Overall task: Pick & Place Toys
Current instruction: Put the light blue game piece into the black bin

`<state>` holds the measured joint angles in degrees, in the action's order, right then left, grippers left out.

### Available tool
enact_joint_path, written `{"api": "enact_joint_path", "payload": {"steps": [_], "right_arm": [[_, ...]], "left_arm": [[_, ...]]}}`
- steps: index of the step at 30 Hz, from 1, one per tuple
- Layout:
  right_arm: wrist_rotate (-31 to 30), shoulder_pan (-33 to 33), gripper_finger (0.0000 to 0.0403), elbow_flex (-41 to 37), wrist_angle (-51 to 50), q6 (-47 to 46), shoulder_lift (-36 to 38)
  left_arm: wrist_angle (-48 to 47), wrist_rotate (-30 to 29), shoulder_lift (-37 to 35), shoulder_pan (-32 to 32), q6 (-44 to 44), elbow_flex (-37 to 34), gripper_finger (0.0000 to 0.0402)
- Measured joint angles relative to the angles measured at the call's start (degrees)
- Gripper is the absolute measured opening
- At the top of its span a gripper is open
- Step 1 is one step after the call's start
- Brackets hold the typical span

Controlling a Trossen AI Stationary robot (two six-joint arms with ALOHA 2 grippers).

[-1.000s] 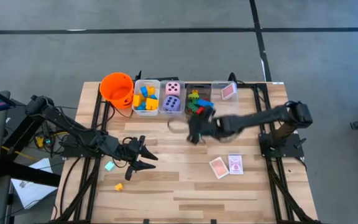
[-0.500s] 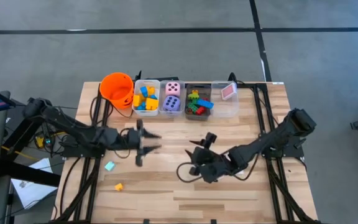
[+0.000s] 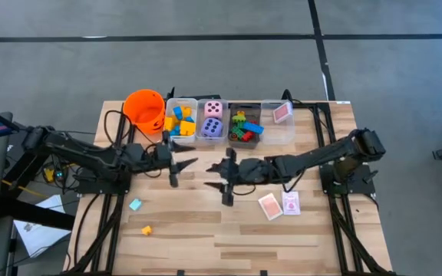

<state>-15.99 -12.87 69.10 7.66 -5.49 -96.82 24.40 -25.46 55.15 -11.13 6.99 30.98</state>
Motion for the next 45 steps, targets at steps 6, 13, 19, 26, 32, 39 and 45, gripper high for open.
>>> {"api": "enact_joint_path", "payload": {"steps": [6, 13, 19, 26, 32, 39, 45], "right_arm": [[0.88, -7.75, 0.0196, -0.04, 10.25, 8.13, -3.86], [-0.74, -17.02, 0.0196, 0.09, 20.27, -5.11, -8.63], [-10.32, -22.69, 0.0192, 0.54, 21.66, -4.64, -12.30], [-18.72, -21.62, 0.0189, 0.68, 19.69, -3.57, -15.26], [-18.76, -18.35, 0.0188, 0.66, 13.79, -5.20, -16.05], [-17.52, -15.40, 0.0188, 0.68, 12.18, -5.23, -16.06], [-15.38, -13.90, 0.0188, 0.68, 12.00, -7.48, -16.06]], "left_arm": [[-3.62, 27.24, -0.78, -5.06, 0.02, 0.00, 0.0159], [-0.09, 24.29, -0.83, -21.01, -7.19, 1.08, 0.0159], [-28.15, -1.23, -0.21, -34.84, -8.35, 9.90, 0.0159], [-63.88, -12.00, 0.20, -38.59, -43.35, 18.84, 0.0159], [-86.86, 8.31, 2.58, -37.52, -78.27, 18.13, 0.0159], [-92.52, 21.45, 6.81, -37.60, -90.87, 14.57, 0.0159], [-86.46, 21.97, 10.00, -37.60, -97.55, 8.93, 0.0159]]}}
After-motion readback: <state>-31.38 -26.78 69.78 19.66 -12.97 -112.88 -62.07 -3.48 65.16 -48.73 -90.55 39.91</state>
